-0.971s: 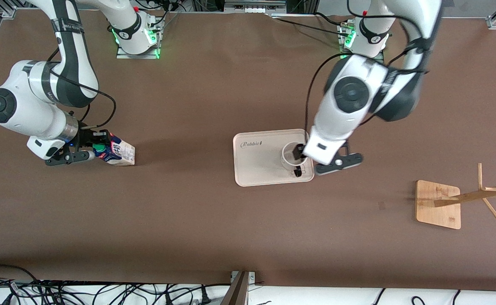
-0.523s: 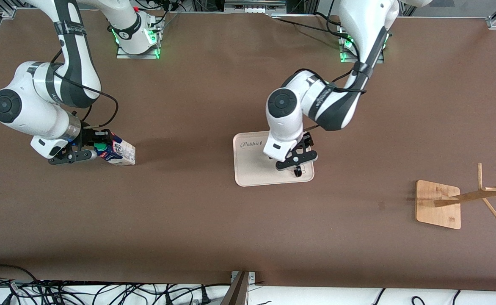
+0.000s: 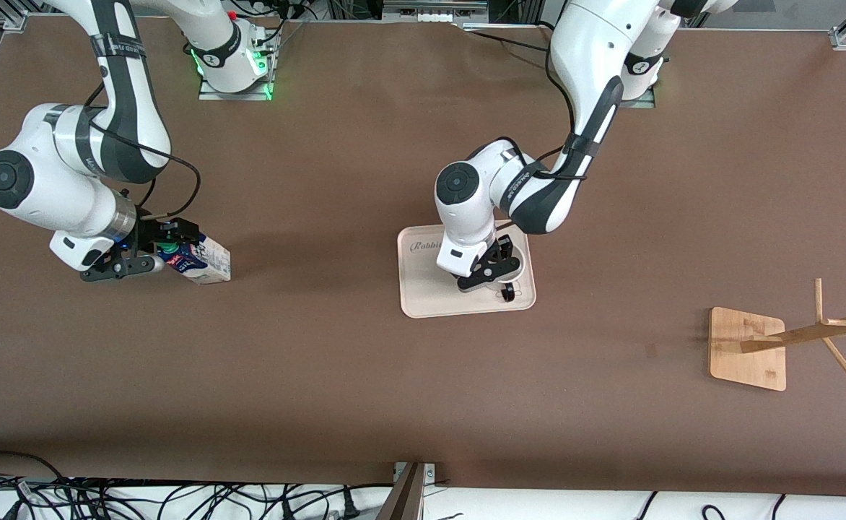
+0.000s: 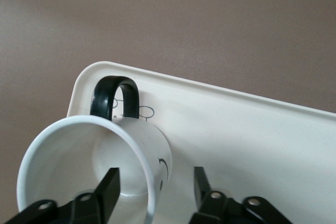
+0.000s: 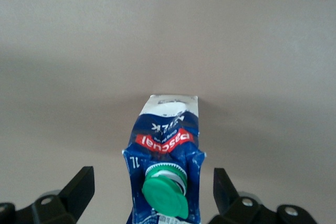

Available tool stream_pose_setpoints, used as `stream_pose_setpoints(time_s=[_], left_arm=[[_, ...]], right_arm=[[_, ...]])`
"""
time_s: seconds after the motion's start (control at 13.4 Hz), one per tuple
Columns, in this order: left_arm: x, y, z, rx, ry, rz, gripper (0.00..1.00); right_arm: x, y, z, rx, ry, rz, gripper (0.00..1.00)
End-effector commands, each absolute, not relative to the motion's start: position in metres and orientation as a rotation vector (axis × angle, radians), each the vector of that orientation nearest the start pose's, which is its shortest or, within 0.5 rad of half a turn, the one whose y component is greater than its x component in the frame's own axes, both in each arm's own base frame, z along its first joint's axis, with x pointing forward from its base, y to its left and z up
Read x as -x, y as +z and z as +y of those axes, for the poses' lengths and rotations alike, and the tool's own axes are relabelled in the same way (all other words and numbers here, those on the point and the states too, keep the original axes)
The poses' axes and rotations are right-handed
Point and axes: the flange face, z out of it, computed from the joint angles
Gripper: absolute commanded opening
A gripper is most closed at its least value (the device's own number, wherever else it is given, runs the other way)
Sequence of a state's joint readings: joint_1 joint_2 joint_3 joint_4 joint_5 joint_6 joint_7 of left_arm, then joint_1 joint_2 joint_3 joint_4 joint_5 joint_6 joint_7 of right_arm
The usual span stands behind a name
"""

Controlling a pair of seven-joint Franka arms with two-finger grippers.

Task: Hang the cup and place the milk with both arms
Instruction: 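Set the carton down with the right gripper while the left gripper grasps the mug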

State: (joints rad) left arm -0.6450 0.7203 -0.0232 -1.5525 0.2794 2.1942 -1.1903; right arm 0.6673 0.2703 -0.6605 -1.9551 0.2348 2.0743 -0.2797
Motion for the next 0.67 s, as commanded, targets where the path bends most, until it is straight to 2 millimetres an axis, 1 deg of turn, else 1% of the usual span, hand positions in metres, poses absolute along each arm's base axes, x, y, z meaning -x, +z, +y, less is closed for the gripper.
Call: stream_pose_setpoints(time_s=[0.0, 0.07, 0.22, 0.37, 0.45, 0.52, 0.6], left_arm=[[-0.552, 0.226, -0.423, 2.896, -0.219, -0.508, 0.03], [-0.554, 0.228, -0.422, 2.899, -0.221, -0.509, 0.0], [-0.556, 0.239, -0.423, 2.903, -0.23, -0.516, 0.0], [-0.559, 0.256, -0.423, 2.914, -0.253, -0.527, 0.0], [-0.563, 0.275, -0.419, 2.917, -0.278, -0.542, 0.0], [-0.567, 0.294, -0.411, 2.901, -0.277, -0.539, 0.0], [-0.575, 0.325, -0.4, 2.891, -0.288, -0.52, 0.0]], right_arm=[[-0.601, 0.395, 0.03, 3.057, 0.095, -0.307, 1.0], [-0.605, 0.416, 0.035, 3.044, 0.117, -0.304, 1.0], [-0.609, 0.46, 0.037, 3.037, 0.149, -0.307, 1.0], [-0.604, 0.498, 0.038, 3.046, 0.195, -0.258, 1.0], [-0.599, 0.514, 0.039, 3.063, 0.219, -0.231, 1.0], [-0.595, 0.525, 0.039, 3.07, 0.23, -0.214, 1.0], [-0.592, 0.532, 0.042, 3.064, 0.225, -0.225, 1.0]])
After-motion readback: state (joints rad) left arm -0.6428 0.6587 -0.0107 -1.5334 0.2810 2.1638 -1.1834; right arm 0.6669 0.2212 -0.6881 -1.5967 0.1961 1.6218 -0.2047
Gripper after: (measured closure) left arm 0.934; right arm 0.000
